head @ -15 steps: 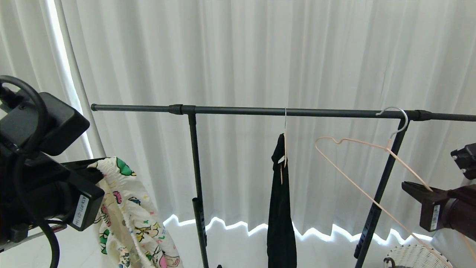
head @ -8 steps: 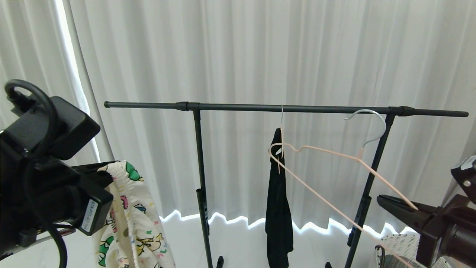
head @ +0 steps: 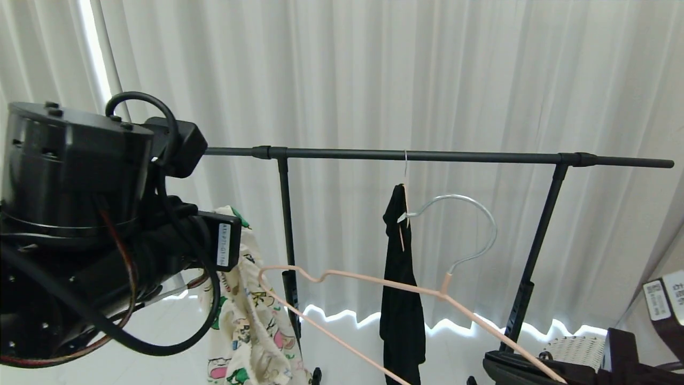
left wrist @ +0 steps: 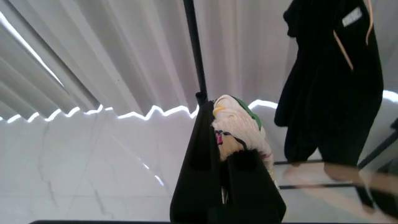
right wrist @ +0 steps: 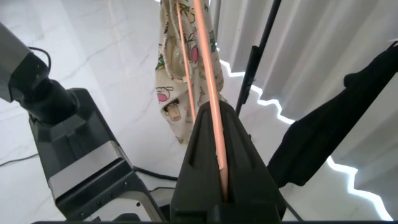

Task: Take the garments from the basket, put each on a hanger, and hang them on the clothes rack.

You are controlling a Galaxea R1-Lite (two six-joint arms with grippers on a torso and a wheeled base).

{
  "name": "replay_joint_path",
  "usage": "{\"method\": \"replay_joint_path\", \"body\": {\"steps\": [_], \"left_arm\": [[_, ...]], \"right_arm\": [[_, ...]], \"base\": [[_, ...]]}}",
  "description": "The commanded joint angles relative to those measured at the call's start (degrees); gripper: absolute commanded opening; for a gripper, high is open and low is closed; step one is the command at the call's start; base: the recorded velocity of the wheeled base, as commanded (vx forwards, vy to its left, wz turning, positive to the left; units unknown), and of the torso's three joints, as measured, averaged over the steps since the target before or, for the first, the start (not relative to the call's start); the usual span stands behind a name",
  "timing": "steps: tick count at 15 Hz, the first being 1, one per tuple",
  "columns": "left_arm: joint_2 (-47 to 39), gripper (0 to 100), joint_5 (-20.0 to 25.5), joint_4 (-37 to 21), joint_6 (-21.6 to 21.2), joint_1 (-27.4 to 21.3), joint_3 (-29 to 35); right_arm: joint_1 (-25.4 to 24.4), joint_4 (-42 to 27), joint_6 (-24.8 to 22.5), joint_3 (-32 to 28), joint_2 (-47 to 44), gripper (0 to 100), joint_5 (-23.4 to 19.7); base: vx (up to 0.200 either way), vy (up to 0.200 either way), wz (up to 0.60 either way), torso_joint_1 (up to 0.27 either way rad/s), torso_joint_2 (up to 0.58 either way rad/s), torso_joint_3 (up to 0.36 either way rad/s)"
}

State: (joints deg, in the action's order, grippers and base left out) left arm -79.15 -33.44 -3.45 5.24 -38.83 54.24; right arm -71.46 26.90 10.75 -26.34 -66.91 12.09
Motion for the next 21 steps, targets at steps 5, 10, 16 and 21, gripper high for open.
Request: {"method": "replay_joint_path", "body": {"steps": [5, 10, 16, 21], "left_arm": [[-5.9, 0, -5.2, 0.0, 0.5, 0.9, 1.1], [-6.6, 0, -5.8, 0.2, 0.5, 3.1, 1.2], [-6.3, 0, -5.8, 0.2, 0.5, 3.0, 2.3], [-5.7, 0, -5.8, 0.2, 0.6, 2.5, 2.5]], "right_arm": [[-0.9, 0.2, 1.1, -2.2, -3.7, 0, 0.1], [-1.0, 0.3, 1.5, -3.9, -3.7, 0, 0.1], [-1.8, 0.3, 1.6, -4.6, -4.9, 0, 0.1], [1.7, 6.4, 3.4, -4.8, -11.6, 0, 0.6]], "base": [[0.0, 0.0, 0.0, 0.0, 0.0, 0.0], [0.0, 0.0, 0.0, 0.0, 0.0, 0.0], [0.0, 0.0, 0.0, 0.0, 0.0, 0.0], [0.0, 0.0, 0.0, 0.0, 0.0, 0.0]]}}
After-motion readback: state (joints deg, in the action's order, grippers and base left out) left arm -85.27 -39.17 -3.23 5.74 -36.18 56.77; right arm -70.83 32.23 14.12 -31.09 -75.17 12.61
